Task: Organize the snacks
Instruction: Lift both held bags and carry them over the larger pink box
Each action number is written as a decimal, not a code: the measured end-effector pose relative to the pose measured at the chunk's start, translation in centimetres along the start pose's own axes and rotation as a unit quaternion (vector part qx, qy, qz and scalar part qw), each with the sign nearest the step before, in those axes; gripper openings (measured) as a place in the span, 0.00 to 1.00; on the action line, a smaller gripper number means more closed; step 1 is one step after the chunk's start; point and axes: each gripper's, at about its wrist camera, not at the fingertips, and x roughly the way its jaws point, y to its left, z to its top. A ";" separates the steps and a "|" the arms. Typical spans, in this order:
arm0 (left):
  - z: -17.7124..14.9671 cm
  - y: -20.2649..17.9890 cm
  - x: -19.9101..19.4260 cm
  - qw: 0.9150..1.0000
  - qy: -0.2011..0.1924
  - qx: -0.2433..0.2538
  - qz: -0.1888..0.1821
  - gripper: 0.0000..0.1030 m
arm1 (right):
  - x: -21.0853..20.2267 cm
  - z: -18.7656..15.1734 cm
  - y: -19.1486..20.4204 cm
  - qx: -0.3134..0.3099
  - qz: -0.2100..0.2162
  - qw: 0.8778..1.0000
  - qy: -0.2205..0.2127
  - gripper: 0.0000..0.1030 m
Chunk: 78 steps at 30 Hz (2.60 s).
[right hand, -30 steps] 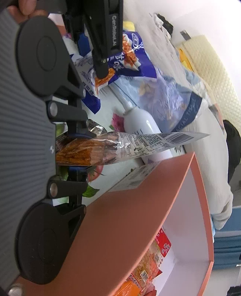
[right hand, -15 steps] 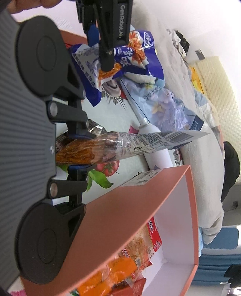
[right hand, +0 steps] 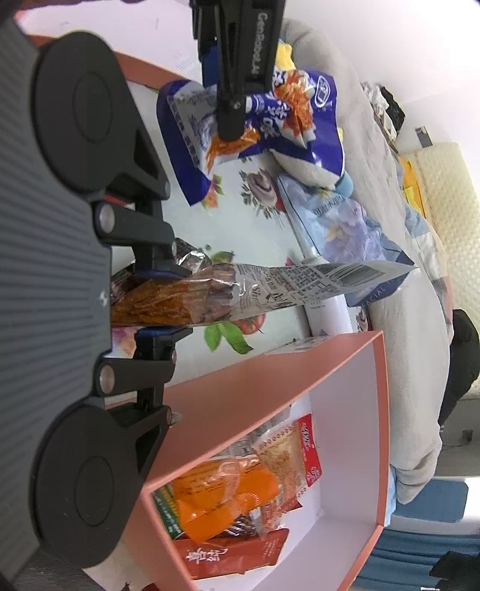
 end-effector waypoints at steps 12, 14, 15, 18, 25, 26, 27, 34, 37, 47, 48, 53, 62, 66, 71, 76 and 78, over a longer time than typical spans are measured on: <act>-0.3 -1.4 -3.3 0.999 0.000 0.028 0.018 0.47 | -3.0 0.6 -0.4 -0.007 0.029 1.000 -0.007 0.26; 0.0 -1.4 -3.9 1.000 -0.003 0.026 0.016 0.47 | -3.5 0.9 -0.4 -0.009 0.033 0.999 -0.010 0.26; 0.1 -1.5 -4.2 1.000 -0.006 0.026 0.014 0.47 | -3.8 1.2 -0.4 -0.009 0.038 0.999 -0.011 0.26; 0.4 -1.8 -5.3 0.999 -0.014 0.038 0.019 0.47 | -4.5 1.9 -0.4 -0.013 0.054 0.998 -0.016 0.27; 1.7 -2.1 -7.5 0.999 -0.031 0.031 0.014 0.47 | -5.8 4.2 -0.6 -0.018 0.065 0.997 -0.038 0.27; 2.0 -2.1 -7.8 0.999 -0.033 0.029 0.014 0.47 | -6.0 4.6 -0.8 -0.018 0.065 0.997 -0.041 0.27; 2.3 -2.3 -8.0 0.999 -0.035 0.027 0.012 0.47 | -6.1 4.9 -0.9 -0.017 0.064 0.997 -0.043 0.27; 4.5 -3.3 -9.7 0.998 -0.054 0.017 -0.003 0.47 | -7.4 7.4 -2.5 -0.012 0.067 0.995 -0.067 0.27; 5.2 -4.2 -10.3 0.998 -0.061 0.017 -0.011 0.47 | -8.0 8.3 -3.0 -0.014 0.066 0.995 -0.078 0.27; 7.6 -7.5 -11.6 0.995 -0.085 0.021 -0.042 0.47 | -9.8 10.7 -4.1 -0.028 0.061 0.992 -0.108 0.27; 7.7 -7.8 -11.6 0.995 -0.088 0.022 -0.045 0.47 | -10.0 10.9 -4.2 -0.029 0.061 0.991 -0.112 0.27; 8.4 -9.6 -11.6 0.993 -0.095 0.020 -0.063 0.47 | -10.4 11.9 -5.0 -0.033 0.052 0.991 -0.118 0.27; 9.3 -13.2 -10.1 0.991 -0.090 0.030 -0.090 0.47 | -11.3 12.9 -7.7 -0.033 0.030 0.990 -0.135 0.27; 9.2 -15.1 -8.6 0.992 -0.076 0.035 -0.099 0.47 | -11.1 12.9 -9.4 -0.018 0.021 0.991 -0.130 0.27; 8.7 -17.3 -6.4 0.992 -0.056 0.046 -0.104 0.47 | -10.2 12.7 -11.4 -0.009 0.006 0.993 -0.119 0.27; 8.3 -19.3 -4.1 0.992 -0.036 0.058 -0.106 0.47 | -9.0 12.1 -13.5 0.005 -0.004 0.995 -0.102 0.27; 8.0 -20.0 -3.2 0.992 -0.028 0.064 -0.105 0.47 | -8.4 11.9 -14.3 0.009 -0.008 0.995 -0.094 0.27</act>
